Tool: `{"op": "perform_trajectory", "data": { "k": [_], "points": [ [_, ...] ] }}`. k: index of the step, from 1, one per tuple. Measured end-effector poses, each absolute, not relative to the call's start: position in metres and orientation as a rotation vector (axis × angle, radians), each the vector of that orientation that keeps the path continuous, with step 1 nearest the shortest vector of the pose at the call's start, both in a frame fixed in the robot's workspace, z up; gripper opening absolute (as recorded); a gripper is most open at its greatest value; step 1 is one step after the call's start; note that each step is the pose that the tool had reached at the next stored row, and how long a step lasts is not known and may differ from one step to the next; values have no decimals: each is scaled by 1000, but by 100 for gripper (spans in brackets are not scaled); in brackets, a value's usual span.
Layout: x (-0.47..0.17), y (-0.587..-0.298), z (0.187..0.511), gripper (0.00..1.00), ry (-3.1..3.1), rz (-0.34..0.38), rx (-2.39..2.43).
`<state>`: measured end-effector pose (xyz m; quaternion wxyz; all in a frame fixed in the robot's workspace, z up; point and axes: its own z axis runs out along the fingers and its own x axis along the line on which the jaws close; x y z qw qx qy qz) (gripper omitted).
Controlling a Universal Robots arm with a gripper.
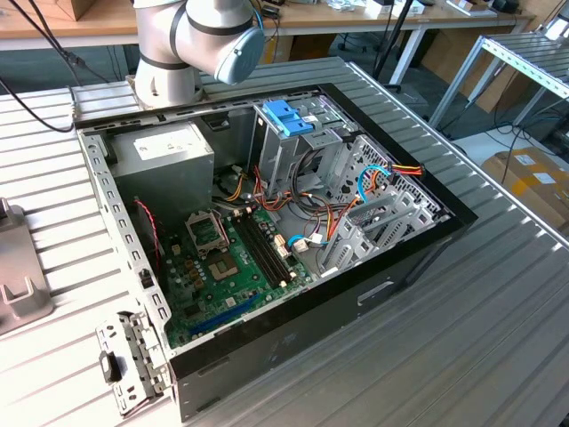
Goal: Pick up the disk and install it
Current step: 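Pick up the disk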
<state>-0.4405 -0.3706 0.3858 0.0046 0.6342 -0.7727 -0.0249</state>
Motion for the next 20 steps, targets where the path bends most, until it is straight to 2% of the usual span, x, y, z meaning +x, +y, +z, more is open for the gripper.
{"op": "perform_trajectory", "data": {
  "k": [20],
  "points": [
    [-440, -371, 386, 11, -2305, -77, 2115]
  ]
}}
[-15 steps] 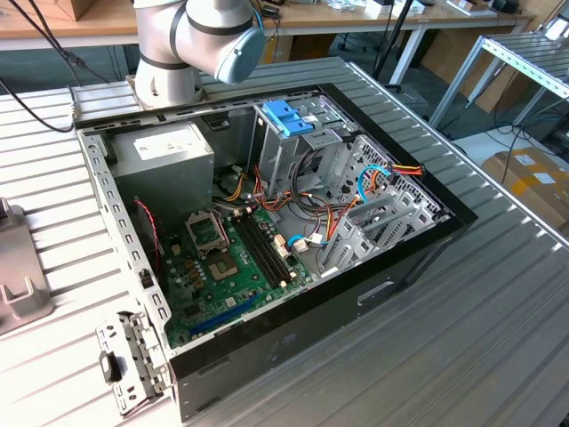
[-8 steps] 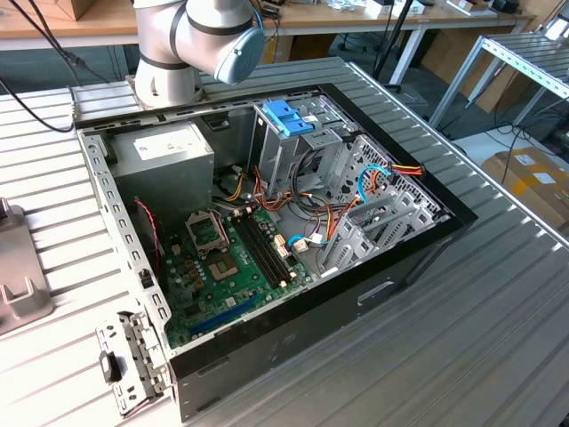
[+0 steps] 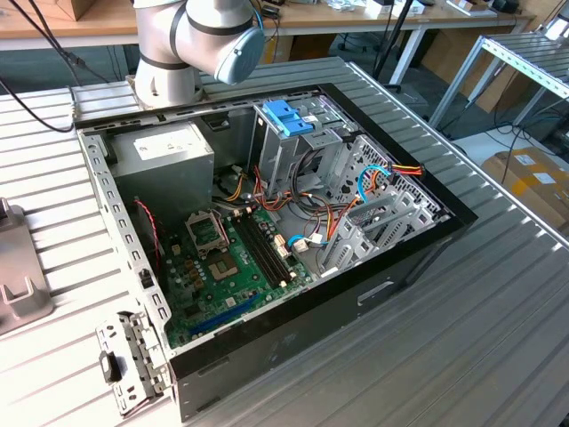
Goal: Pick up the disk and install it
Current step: 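Pick up the disk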
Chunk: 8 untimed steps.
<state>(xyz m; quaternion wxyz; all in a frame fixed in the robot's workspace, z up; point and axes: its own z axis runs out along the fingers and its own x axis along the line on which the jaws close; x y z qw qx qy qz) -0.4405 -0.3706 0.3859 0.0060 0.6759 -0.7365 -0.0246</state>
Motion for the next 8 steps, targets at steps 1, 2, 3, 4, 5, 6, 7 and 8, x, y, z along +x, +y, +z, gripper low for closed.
{"op": "perform_trajectory", "data": {
  "k": [1, 2, 3, 4, 5, 6, 7, 8],
  "points": [
    [-440, -371, 386, 11, -2301, -77, 2120],
    [-440, -371, 386, 11, -2297, -77, 2124],
    [-440, -371, 386, 11, -2289, -77, 2132],
    [-440, -371, 386, 11, -2283, -77, 2139],
    [-440, -371, 386, 11, -2280, -77, 2142],
    [-440, -371, 386, 11, -2275, -77, 2147],
    [-440, -371, 386, 11, -2271, -77, 2151],
    [-440, -371, 386, 11, -2265, -77, 2157]
  ]
}}
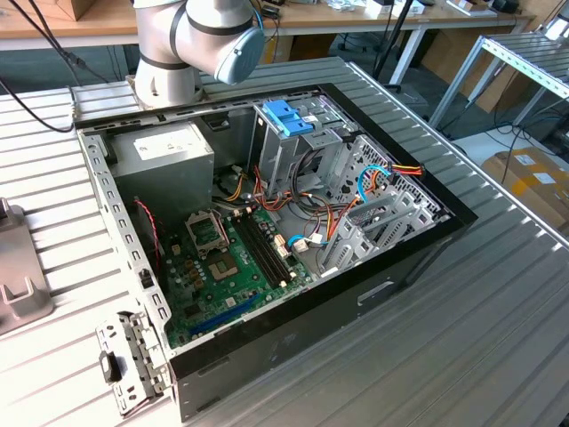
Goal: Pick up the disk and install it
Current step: 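Pick up the disk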
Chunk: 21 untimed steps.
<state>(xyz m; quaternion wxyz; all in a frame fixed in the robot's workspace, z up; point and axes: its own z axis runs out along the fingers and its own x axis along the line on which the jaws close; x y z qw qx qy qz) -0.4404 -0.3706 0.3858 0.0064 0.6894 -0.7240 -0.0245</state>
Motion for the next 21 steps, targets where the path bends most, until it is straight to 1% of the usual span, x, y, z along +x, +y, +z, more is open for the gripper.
{"op": "perform_trajectory", "data": {
  "k": [21],
  "points": [
    [-440, -371, 386, 11, -2147, -75, 2271]
  ]
}}
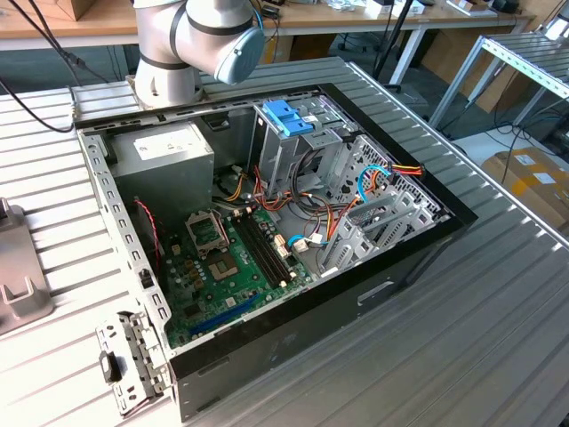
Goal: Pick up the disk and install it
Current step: 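Pick up the disk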
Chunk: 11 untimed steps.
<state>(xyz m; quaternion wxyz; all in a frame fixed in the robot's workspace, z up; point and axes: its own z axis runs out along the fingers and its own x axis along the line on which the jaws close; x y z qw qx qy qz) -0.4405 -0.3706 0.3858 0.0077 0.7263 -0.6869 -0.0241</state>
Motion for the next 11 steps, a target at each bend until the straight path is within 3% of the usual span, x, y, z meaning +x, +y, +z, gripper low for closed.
{"op": "perform_trajectory", "data": {
  "k": [11],
  "points": [
    [-440, -371, 384, 11, -2275, -77, 2147]
  ]
}}
